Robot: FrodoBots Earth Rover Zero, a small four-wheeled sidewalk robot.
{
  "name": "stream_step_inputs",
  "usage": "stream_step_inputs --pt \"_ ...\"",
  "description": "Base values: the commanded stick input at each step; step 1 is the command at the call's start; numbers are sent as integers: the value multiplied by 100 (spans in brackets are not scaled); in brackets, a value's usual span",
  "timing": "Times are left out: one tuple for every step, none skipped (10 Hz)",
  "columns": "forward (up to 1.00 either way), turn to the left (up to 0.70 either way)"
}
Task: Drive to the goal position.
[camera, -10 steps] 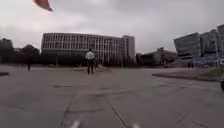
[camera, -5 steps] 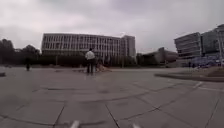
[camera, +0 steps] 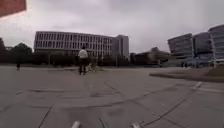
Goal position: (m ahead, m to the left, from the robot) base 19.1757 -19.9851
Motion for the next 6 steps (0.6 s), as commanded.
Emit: stream_step_inputs --pt "70 0" --pt "70 0" --pt "70 0" --pt "70 0" --pt "70 0" --pt "70 0"
